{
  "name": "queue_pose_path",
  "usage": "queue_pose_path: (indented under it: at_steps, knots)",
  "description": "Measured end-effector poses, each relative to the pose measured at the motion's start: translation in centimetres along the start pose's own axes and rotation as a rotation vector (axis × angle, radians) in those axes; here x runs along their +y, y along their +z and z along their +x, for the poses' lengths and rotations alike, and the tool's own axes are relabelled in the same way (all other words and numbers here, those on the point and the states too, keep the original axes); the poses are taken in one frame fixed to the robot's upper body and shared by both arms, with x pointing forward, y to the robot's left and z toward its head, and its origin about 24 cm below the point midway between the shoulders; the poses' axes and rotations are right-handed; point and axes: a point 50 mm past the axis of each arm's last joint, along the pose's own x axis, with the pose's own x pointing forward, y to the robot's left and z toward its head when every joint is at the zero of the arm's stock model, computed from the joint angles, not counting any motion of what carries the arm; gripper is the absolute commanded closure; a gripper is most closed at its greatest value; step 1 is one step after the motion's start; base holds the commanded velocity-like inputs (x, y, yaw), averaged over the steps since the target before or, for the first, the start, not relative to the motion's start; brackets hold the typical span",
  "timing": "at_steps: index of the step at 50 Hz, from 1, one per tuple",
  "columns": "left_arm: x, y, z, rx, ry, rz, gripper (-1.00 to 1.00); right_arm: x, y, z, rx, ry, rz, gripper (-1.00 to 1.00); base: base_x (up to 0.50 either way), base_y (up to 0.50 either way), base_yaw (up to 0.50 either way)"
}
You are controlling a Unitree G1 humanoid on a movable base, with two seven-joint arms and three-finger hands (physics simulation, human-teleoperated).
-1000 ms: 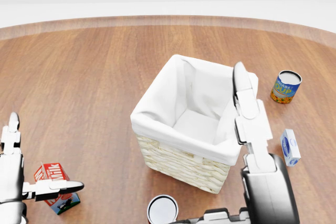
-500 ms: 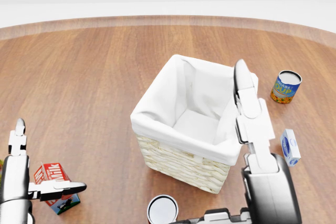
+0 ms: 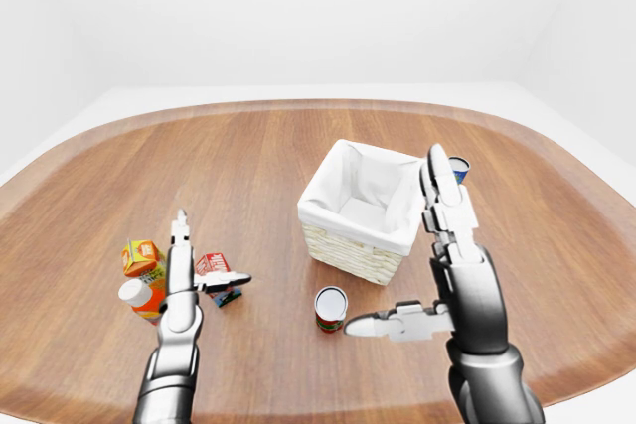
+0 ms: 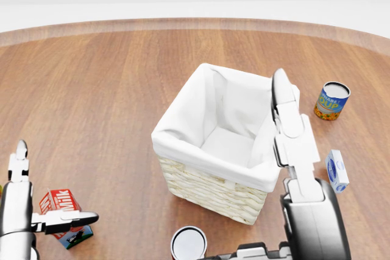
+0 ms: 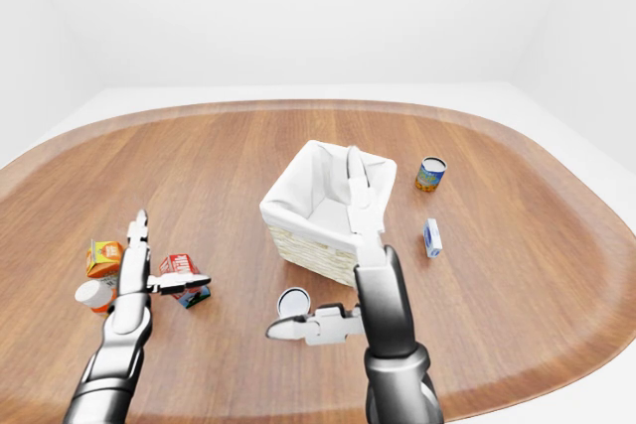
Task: Pick the milk and place it in the basket.
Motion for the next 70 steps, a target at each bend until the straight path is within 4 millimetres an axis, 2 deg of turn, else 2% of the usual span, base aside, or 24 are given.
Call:
queue_pose_path:
  at_steps: [28,58,70]
  knots:
    - [-0.3,-1.7,0.6,0.090,-0.011,-0.001,-1.00,-0.2,0.2,0.0,-0.005,-0.006,0.000,-1.00,0.00,0.00,0.00]
    - [0.0,-1.9,0.8,0.101,-0.001,-0.008,-1.00,-0.2,0.6,0.0,-0.027,-0.007,0.001,-1.00,0.00,0.00,0.00]
    - [-0.1,-3.8,1.4,0.210,0.009,0.023,-1.00,-0.2,0.7,-0.1,-0.029,-0.005,0.003,-1.00,0.00,0.00,0.00]
